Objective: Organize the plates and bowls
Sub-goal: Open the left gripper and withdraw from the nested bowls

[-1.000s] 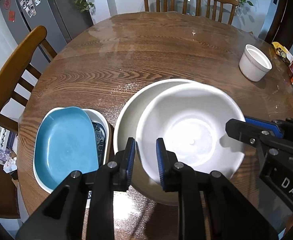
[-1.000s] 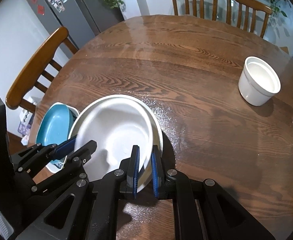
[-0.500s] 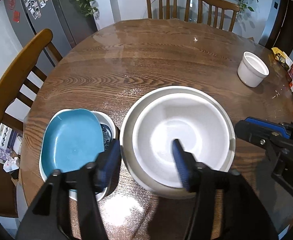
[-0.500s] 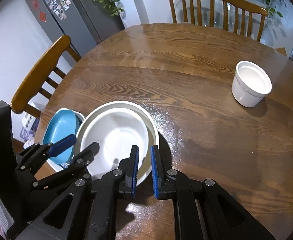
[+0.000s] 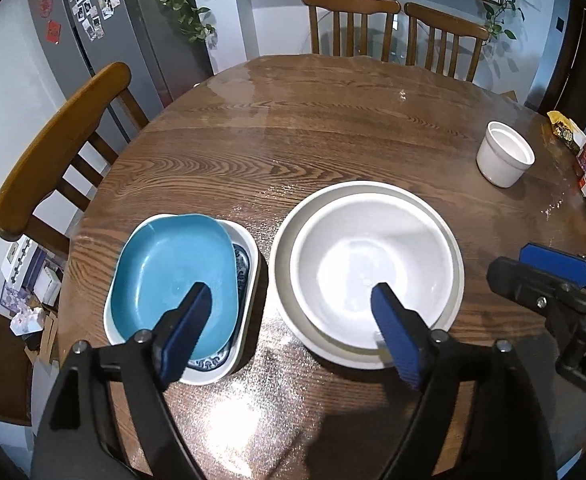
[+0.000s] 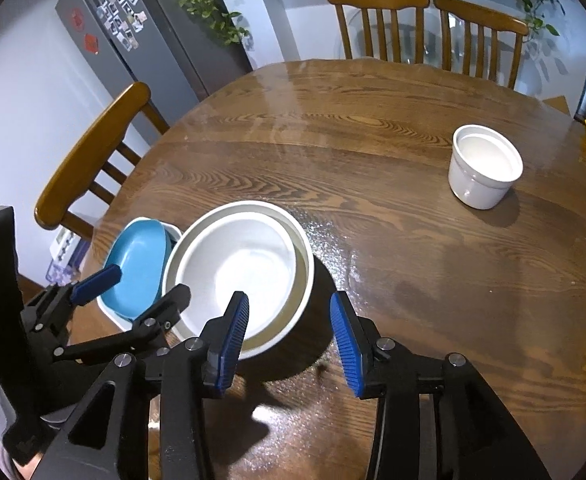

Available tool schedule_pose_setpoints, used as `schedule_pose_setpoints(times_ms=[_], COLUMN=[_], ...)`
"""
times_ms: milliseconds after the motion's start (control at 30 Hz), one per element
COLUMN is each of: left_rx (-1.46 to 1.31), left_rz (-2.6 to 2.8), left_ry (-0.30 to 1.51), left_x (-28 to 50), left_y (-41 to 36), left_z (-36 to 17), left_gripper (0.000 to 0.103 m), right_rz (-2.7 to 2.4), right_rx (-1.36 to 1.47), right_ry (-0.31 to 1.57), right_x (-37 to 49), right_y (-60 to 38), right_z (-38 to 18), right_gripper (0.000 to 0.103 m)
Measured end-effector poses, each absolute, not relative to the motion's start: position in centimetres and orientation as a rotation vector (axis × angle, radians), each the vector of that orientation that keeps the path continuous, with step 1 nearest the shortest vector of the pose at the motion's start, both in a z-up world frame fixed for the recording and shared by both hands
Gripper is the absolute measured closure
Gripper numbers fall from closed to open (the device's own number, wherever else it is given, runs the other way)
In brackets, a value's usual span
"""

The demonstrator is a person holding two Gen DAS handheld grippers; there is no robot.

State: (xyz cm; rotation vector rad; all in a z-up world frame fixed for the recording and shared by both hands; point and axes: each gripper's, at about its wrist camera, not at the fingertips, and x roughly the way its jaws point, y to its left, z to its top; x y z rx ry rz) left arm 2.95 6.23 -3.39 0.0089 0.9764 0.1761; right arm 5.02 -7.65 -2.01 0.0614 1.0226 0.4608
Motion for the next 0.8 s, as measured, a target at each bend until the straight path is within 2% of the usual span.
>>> schedule_pose_setpoints(times_ms=[233, 800], left_rx=[0.023, 0.098], left_rz=[0.188, 0.121], left_ry=[0.968, 0.954], left_x=[2.3, 1.6], left_y=[5.6, 0.0], left_z=[-3.0, -2.3], left_gripper=[0.007, 0.003], right_rz=[0.451, 0.343], right_rx=[0.064, 0.145], right_ry=[1.027, 0.987], right_x=[4.0, 2.1], right_y=[-9.1, -16.3], right_z=[-2.2, -1.2], right_gripper=[0.059, 0.059])
